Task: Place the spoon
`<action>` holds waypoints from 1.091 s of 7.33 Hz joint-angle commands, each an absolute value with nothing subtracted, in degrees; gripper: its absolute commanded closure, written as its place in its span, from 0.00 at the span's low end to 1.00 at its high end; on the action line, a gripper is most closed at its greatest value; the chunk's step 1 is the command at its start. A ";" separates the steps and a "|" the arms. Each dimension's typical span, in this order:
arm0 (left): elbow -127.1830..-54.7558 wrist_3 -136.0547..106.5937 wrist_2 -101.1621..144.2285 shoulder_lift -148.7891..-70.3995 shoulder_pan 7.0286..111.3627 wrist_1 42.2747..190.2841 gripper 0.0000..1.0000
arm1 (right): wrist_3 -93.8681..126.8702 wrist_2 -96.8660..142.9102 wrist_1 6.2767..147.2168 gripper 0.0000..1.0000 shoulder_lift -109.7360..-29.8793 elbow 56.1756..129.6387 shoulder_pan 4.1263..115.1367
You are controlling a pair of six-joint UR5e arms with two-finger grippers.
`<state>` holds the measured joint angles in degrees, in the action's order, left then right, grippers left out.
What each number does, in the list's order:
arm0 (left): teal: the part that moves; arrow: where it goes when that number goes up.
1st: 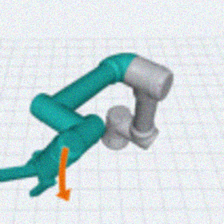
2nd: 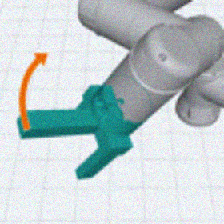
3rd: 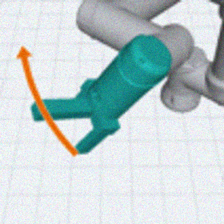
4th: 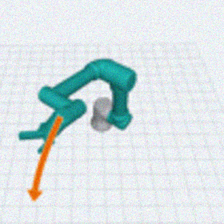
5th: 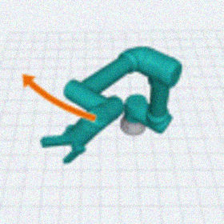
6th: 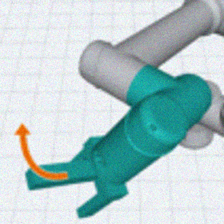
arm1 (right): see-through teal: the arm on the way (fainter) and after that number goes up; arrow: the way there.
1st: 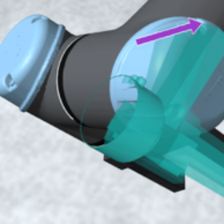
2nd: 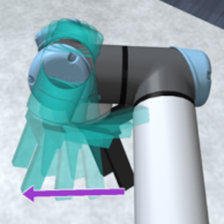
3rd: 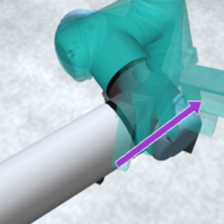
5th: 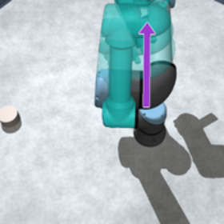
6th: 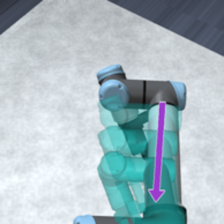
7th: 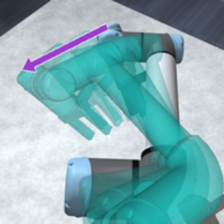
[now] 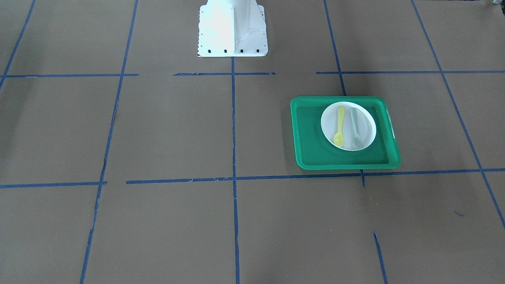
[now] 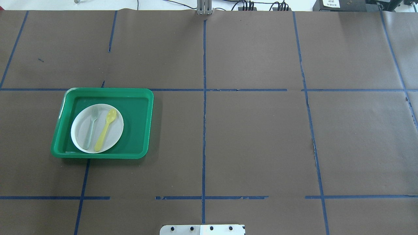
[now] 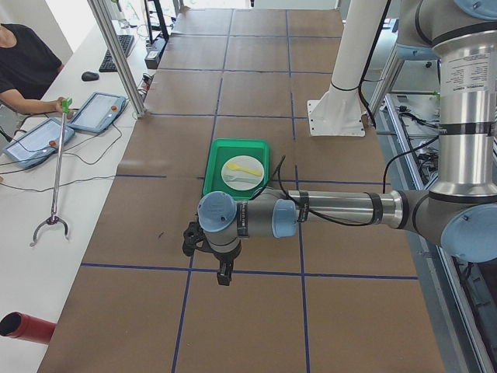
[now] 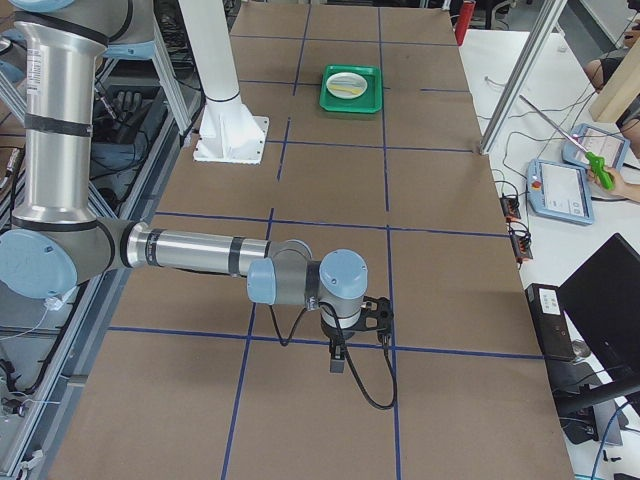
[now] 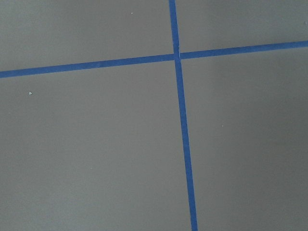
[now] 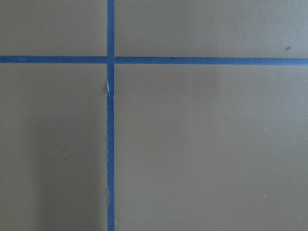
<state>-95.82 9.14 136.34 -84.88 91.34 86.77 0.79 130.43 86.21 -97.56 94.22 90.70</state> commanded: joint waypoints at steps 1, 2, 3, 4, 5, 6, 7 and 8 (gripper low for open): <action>-95.80 9.31 136.23 -84.99 91.32 86.84 0.00 | 0.79 130.43 86.22 0.00 -97.56 94.22 90.70; -96.32 9.32 136.14 -85.77 91.32 86.66 0.00 | 0.79 130.43 86.22 0.00 -97.56 94.22 90.70; -96.50 9.32 136.06 -86.22 91.32 86.75 0.00 | 0.79 130.43 86.22 0.00 -97.56 94.22 90.70; -96.50 8.88 135.18 -88.05 91.14 86.66 0.00 | 0.79 130.43 86.22 0.00 -97.56 94.22 90.70; -98.16 6.70 132.83 -89.98 88.53 86.49 0.00 | 0.79 130.43 86.22 0.00 -97.56 94.22 90.70; -102.52 -1.24 131.41 -90.43 83.98 86.48 0.00 | 0.79 130.43 86.22 0.00 -97.56 94.22 90.70; -108.31 -8.71 127.31 -90.61 80.37 86.48 0.00 | 0.79 130.43 86.22 0.00 -97.56 94.22 90.70; -111.76 -10.62 127.70 -90.53 79.98 86.31 0.00 | 0.79 130.43 86.22 0.00 -97.56 94.22 90.70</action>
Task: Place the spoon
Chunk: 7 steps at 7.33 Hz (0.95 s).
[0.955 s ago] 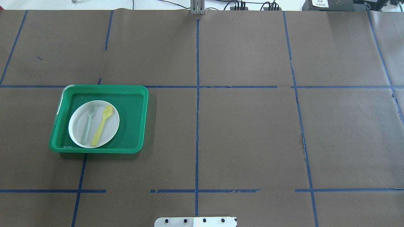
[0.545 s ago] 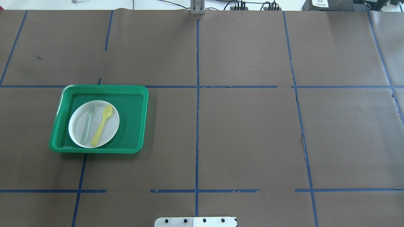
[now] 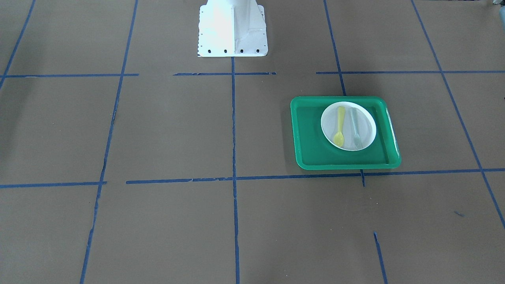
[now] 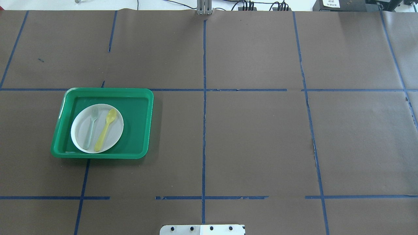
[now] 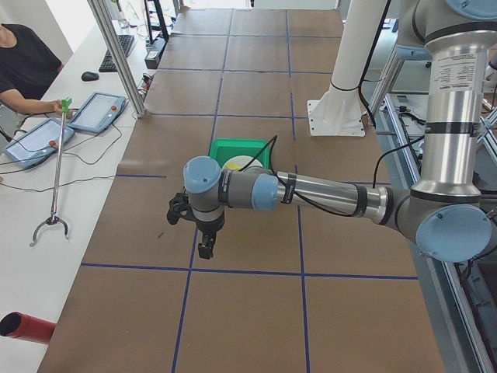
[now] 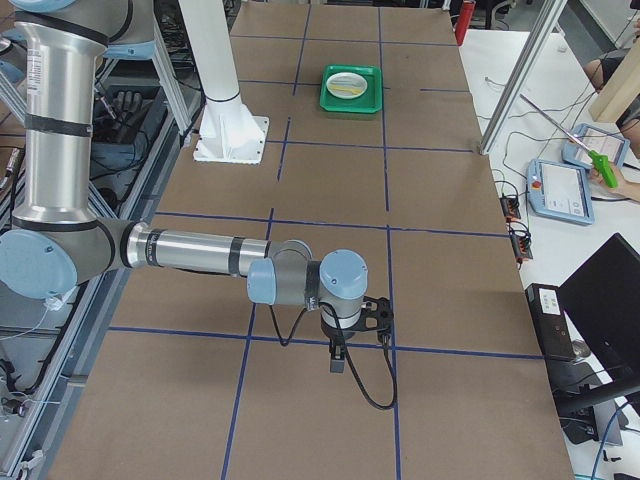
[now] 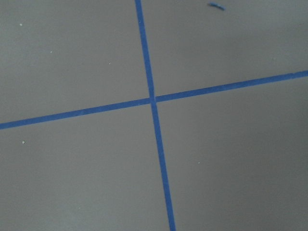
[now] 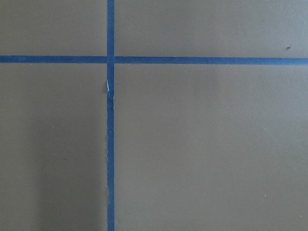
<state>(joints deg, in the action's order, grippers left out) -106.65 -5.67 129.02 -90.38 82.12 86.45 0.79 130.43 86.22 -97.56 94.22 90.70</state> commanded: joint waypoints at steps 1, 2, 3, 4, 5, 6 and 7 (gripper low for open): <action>-114.23 -14.90 130.14 -90.61 78.33 86.40 0.00 | 0.79 130.43 86.22 0.00 -97.56 94.22 90.70; -116.43 -23.47 131.47 -91.05 74.05 86.83 0.00 | 0.79 130.43 86.22 0.00 -97.56 94.22 90.70; -117.67 -30.17 131.14 -92.71 69.48 86.84 0.00 | 0.79 130.43 86.22 0.00 -97.56 94.22 90.70; -117.60 -37.46 130.26 -95.51 64.56 86.84 0.00 | 0.70 130.43 86.22 0.00 -97.56 94.22 90.70; -117.34 -44.23 127.56 -98.41 59.73 86.84 0.00 | 0.79 130.43 86.22 0.00 -97.56 94.22 90.70; -116.81 -50.65 122.83 -101.40 54.63 86.84 0.00 | 0.79 130.43 86.22 0.00 -97.56 94.22 90.70; -114.02 -52.89 121.83 -103.60 51.45 86.84 0.00 | 0.70 130.43 86.22 0.00 -97.56 94.22 90.70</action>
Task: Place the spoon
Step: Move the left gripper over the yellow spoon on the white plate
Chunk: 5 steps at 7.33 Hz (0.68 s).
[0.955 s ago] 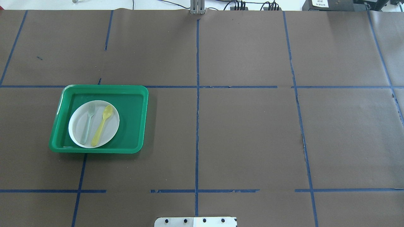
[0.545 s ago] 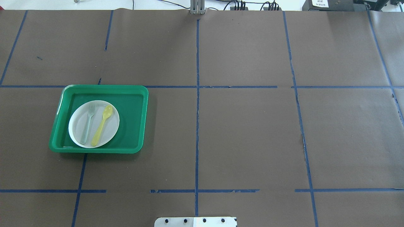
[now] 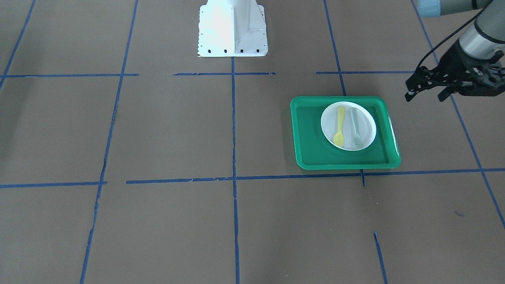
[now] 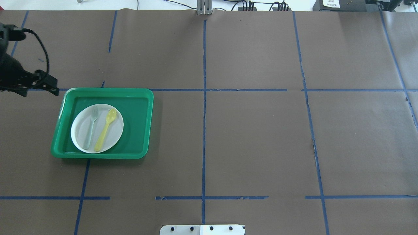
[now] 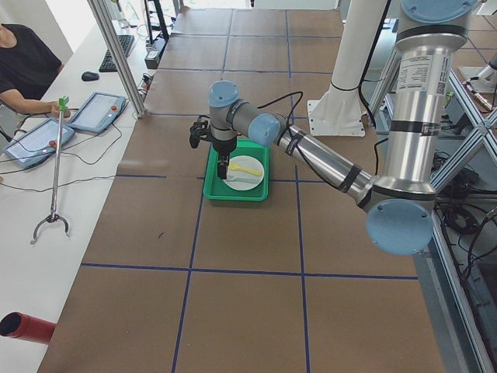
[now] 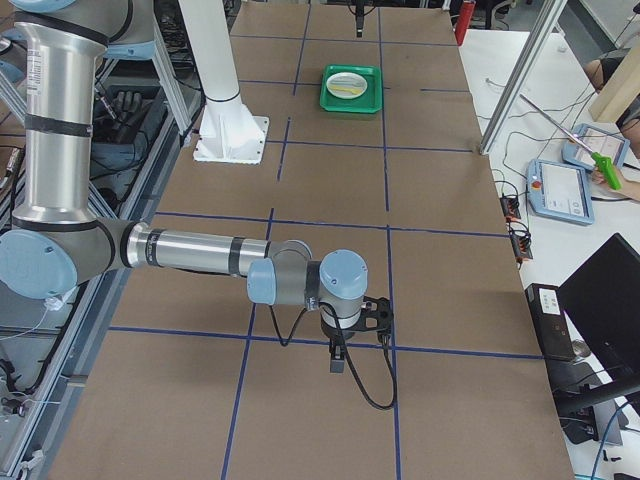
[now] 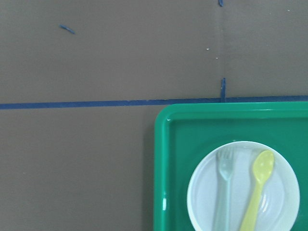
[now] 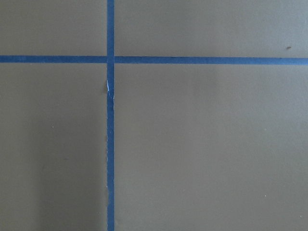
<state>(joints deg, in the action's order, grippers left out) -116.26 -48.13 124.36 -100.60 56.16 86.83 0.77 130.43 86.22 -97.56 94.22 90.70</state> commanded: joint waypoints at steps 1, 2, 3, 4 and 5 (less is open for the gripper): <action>-110.43 -55.69 118.25 -105.10 47.67 89.10 0.00 | 0.79 130.43 86.13 0.00 -97.56 94.22 90.70; -107.35 -59.46 116.30 -104.86 45.55 95.04 0.00 | 0.79 130.43 86.22 0.00 -97.56 94.22 90.70; -104.01 -62.29 116.11 -104.42 43.70 101.27 0.00 | 0.79 130.43 86.22 0.00 -97.56 94.22 90.70; -102.23 -62.84 116.10 -103.89 42.81 104.21 0.00 | 0.79 130.43 86.22 0.00 -97.56 94.22 90.70; -101.52 -62.93 116.10 -103.54 42.02 105.20 0.04 | 0.79 130.43 86.22 0.00 -97.56 94.22 90.70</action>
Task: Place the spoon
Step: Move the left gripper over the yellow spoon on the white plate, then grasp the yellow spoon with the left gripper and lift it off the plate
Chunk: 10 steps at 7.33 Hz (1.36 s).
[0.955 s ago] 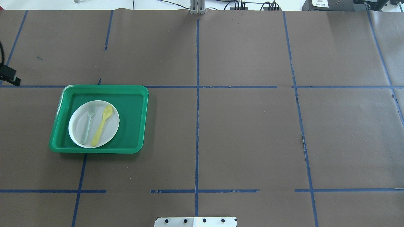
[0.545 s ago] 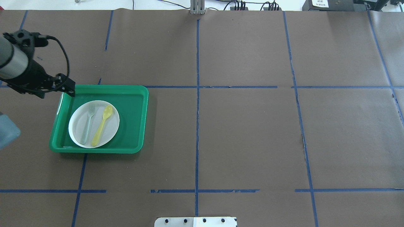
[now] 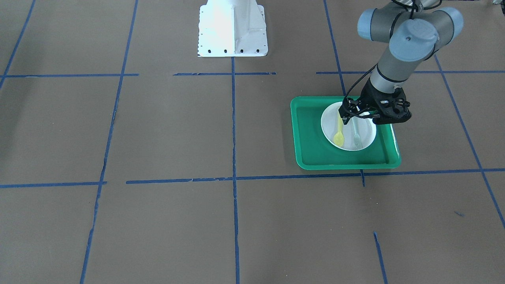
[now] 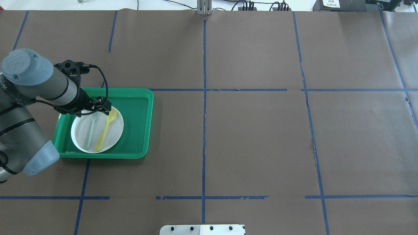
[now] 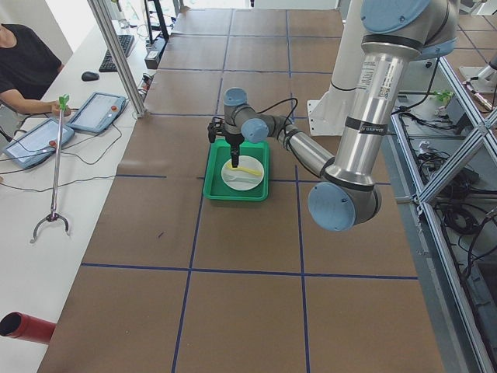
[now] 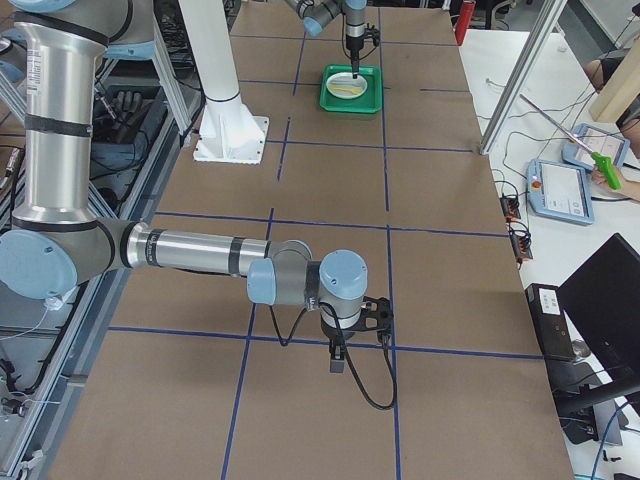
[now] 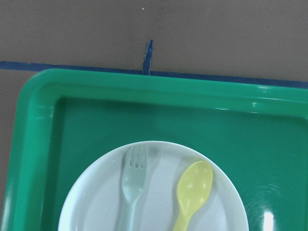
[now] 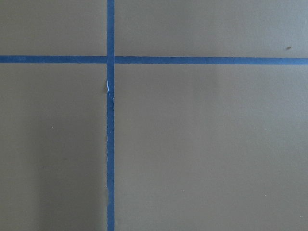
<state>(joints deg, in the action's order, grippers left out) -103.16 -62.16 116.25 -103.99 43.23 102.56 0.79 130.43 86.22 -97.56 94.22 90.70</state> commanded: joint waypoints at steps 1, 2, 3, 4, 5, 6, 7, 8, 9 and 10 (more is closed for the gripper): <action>-100.90 -62.93 116.10 -103.54 41.75 105.38 0.14 | 0.79 130.43 86.22 0.00 -97.56 94.22 90.70; -100.55 -62.84 116.10 -103.54 41.14 105.38 0.17 | 0.79 130.43 86.22 0.00 -97.56 94.22 90.70; -100.55 -62.75 116.19 -103.62 40.87 105.38 0.19 | 0.79 130.43 86.22 0.00 -97.56 94.22 90.70; -100.63 -62.84 116.28 -103.62 40.78 105.47 0.21 | 0.70 130.43 86.13 0.00 -97.56 94.22 90.70; -100.03 -62.84 116.19 -103.62 40.09 105.99 0.22 | 0.70 130.43 86.22 0.00 -97.56 94.22 90.70; -98.98 -62.84 116.28 -103.71 39.73 107.39 0.23 | 0.79 130.43 86.22 0.00 -97.56 94.22 90.70; -98.09 -62.84 116.19 -103.80 39.20 108.62 0.24 | 0.79 130.43 86.22 0.00 -97.56 94.22 90.70; -98.00 -62.84 116.19 -103.97 38.85 108.72 0.24 | 0.79 130.43 86.22 0.00 -97.56 94.22 90.70; -98.00 -62.84 116.28 -104.06 38.85 108.72 0.25 | 0.79 130.43 86.22 0.00 -97.56 94.22 90.70; -98.00 -62.67 116.28 -104.15 38.85 108.72 0.29 | 0.79 130.43 86.22 0.00 -97.56 94.22 90.70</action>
<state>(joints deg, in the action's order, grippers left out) -98.06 -62.81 116.25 -104.03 38.93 108.64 0.79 130.43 86.22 -97.56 94.22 90.70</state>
